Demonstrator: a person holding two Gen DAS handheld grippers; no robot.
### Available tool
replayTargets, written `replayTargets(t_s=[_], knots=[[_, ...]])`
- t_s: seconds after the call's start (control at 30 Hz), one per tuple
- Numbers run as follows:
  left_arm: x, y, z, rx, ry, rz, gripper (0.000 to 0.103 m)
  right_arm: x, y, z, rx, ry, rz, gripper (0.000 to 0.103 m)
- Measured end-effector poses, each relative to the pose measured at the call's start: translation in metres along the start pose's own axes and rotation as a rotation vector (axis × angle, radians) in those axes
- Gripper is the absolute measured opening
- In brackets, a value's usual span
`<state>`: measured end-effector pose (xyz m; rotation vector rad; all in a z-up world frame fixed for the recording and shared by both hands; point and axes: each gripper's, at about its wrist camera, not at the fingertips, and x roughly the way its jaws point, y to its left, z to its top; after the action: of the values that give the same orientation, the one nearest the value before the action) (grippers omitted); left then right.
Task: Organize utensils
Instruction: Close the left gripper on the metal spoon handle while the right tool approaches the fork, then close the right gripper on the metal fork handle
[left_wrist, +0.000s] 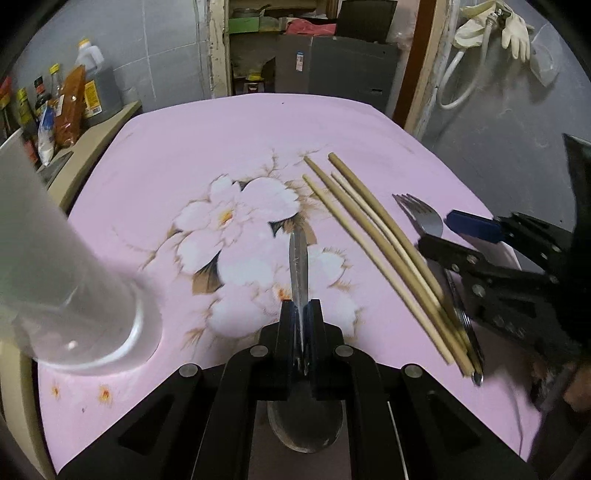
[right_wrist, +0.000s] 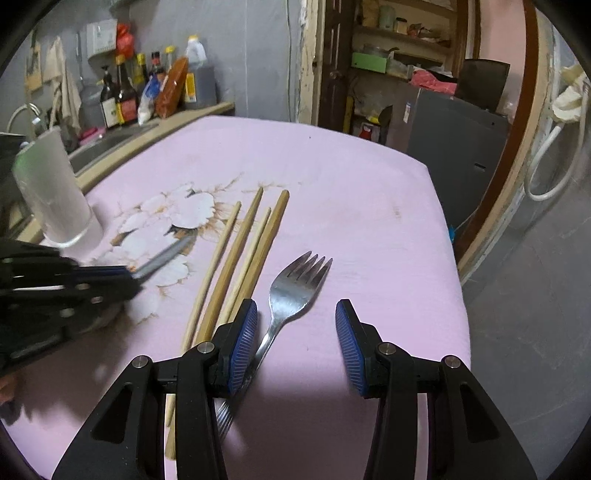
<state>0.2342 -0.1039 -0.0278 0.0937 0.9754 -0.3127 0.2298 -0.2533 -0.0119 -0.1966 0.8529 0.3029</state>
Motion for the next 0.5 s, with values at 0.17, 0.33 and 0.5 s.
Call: replayTargets(t_s=[0.17,0.33,0.5], knots=[[-0.001,-0.003,0.002,0.027,0.021,-0.007,0.006,0.004,0.001,0.003,-0.001,0.009,-0.012,0.041],[0.008,-0.012,0.009,0.090,0.049,0.030,0.008,0.005,0.000,0.003,0.001,0.009,-0.020,0.041],[0.018,-0.016,0.014,0.129,0.071,0.034,0.015,0.006,-0.003,0.002,0.010,0.015,-0.012,0.041]])
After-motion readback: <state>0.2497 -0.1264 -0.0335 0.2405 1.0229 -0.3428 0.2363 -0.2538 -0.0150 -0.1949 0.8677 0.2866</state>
